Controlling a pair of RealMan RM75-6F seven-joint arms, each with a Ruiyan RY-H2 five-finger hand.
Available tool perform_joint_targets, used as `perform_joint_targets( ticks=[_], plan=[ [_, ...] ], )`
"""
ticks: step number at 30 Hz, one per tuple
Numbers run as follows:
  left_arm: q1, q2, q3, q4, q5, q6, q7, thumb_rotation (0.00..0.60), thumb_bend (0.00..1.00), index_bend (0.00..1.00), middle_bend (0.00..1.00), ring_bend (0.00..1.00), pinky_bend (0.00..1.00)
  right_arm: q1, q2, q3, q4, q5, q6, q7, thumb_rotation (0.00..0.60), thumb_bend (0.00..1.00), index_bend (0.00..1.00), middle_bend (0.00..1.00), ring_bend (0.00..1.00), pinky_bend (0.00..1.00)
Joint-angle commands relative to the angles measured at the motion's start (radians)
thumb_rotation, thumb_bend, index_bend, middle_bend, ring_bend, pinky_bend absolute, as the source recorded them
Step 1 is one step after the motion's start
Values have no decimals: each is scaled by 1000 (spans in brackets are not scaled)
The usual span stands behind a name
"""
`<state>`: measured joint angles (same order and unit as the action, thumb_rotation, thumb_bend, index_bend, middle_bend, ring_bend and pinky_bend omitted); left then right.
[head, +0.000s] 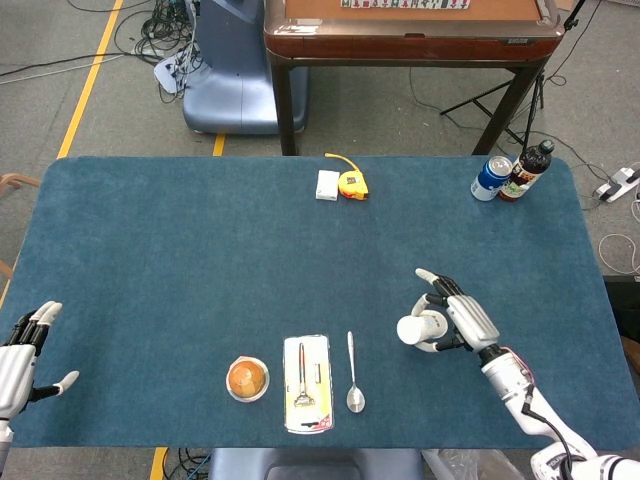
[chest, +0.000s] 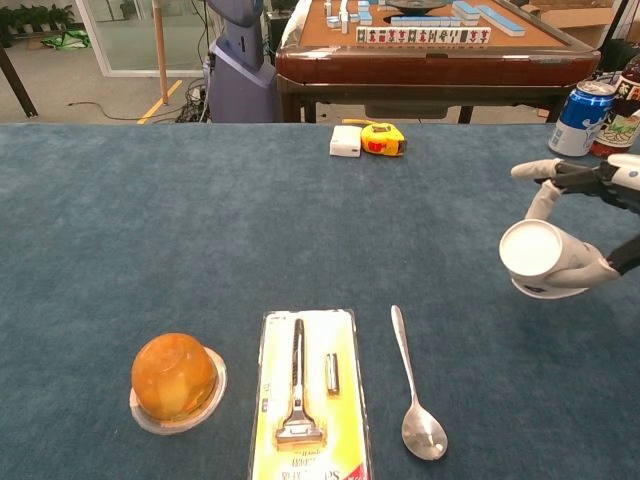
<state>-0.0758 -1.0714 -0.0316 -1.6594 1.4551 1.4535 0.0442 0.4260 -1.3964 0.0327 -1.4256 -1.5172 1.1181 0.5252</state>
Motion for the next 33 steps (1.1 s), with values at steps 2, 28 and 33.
perform_joint_targets(
  ticks=[2,28,33],
  plan=[
    [0,0,0,0,1,1,0,600,134,70,105,94,406,-8,-40,-10,53,-19,17,71,600,69,528,66,0,0],
    [-2,0,1,-1,-2,-6,6,600,135,70,105,94,406,-29,-57,-38,154,-18,27,26,600,0,320,1,0,0],
    [-3,-1,1,0,-4,-9,8,600,134,70,105,94,406,-40,-33,-43,137,-17,39,-16,600,0,201,0,0,0]
  ],
)
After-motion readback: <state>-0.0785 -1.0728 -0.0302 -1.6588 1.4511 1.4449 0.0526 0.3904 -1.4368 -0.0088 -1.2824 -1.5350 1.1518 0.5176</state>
